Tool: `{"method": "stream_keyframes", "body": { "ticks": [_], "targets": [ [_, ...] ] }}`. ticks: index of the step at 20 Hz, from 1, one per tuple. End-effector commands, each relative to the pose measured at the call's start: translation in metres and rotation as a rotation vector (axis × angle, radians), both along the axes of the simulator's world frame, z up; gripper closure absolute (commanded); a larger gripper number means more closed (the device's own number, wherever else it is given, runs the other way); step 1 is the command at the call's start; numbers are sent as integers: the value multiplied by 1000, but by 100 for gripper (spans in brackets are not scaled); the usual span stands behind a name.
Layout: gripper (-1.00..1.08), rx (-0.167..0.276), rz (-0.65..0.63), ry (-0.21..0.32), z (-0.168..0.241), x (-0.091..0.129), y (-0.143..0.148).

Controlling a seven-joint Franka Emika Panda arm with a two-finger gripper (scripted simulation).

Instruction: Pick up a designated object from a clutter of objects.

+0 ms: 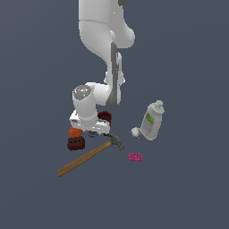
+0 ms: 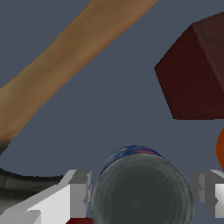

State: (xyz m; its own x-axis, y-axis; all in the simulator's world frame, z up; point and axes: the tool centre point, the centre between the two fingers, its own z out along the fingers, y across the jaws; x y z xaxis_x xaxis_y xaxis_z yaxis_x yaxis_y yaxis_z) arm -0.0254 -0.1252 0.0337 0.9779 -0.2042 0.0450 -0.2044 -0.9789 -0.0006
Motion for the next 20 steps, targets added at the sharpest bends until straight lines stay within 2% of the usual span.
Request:
{"method": "stream_keyframes", "body": {
  "ticks": [1,10,20],
  "targets": [
    [108,0,0,0,1,0,0],
    [108,1,0,3,28,-3,1],
    [108,3,-2,13,103,-9,5]
  ]
}}
